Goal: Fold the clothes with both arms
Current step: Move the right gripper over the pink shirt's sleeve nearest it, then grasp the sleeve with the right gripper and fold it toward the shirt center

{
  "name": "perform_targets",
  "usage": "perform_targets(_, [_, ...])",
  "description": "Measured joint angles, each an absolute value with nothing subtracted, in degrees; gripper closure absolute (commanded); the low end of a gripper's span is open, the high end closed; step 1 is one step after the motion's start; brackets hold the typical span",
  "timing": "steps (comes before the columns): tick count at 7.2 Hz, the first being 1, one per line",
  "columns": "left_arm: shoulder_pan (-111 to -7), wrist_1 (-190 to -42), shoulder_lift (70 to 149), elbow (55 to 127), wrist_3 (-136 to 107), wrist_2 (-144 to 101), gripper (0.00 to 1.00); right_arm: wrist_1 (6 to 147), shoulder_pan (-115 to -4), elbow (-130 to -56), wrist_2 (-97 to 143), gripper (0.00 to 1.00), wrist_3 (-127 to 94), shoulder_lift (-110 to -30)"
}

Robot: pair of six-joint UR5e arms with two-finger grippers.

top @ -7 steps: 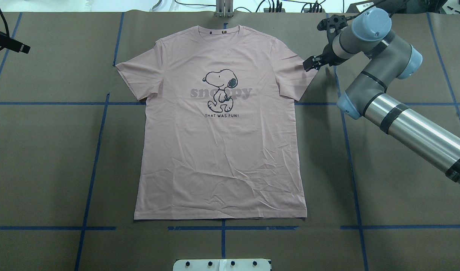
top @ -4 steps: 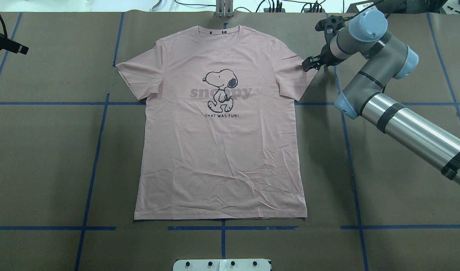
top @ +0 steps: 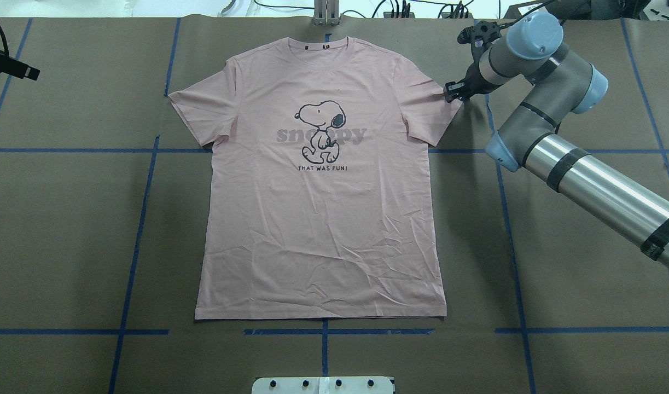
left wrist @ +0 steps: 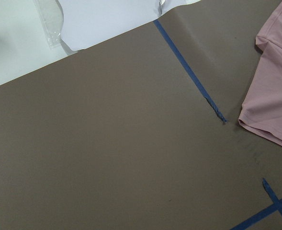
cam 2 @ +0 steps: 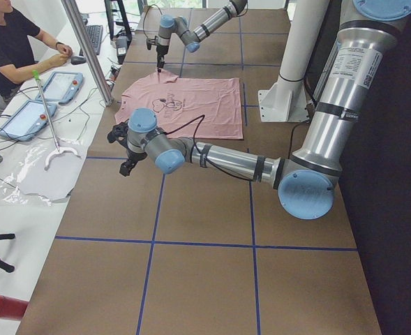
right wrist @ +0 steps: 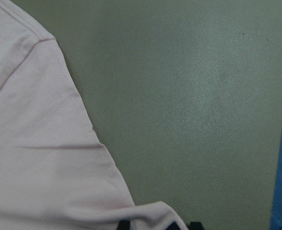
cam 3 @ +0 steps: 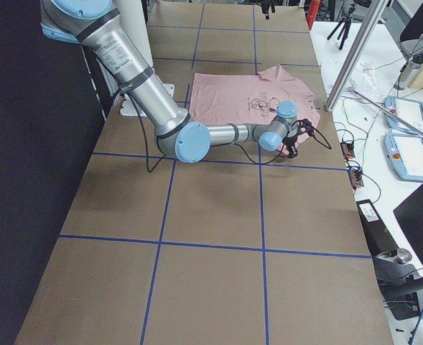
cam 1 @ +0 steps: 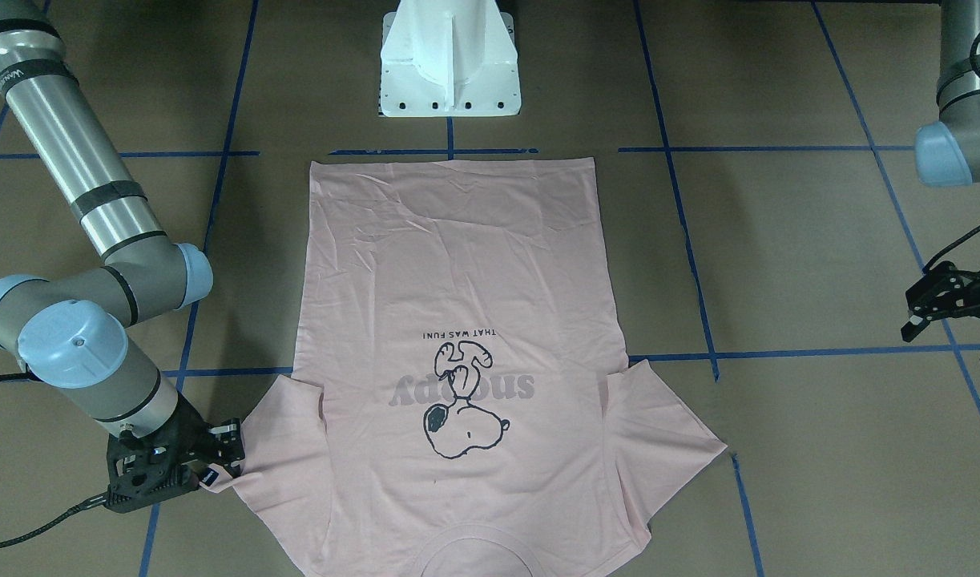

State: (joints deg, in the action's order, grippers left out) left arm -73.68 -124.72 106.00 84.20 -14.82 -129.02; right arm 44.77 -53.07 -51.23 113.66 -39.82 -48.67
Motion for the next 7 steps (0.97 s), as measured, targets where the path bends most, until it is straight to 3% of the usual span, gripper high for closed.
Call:
perform_targets(1, [-73.71,-124.72,106.00,84.20,-14.84,-129.04,0.00,44.76,-53.02,-51.26,113.70,0.77,-39.82,-48.56])
perform_targets(3, [-73.74,-124.72,106.00,84.26,-14.89,-129.10,0.00,44.74,-53.08,-51.63,113.87,0.87,-39.94,-48.10])
perform_targets(4, [-73.78,-124.72,105.97,84.27,-14.88,-129.11,0.00,44.82,-53.13,-52.63,114.14,1.00,-40.04,-47.77])
perform_targets(7, [-74.12,-124.72,105.91,84.48,-14.93,-129.25,0.00,45.07,-52.69,-57.51,114.43,1.00,-42.10,-47.35])
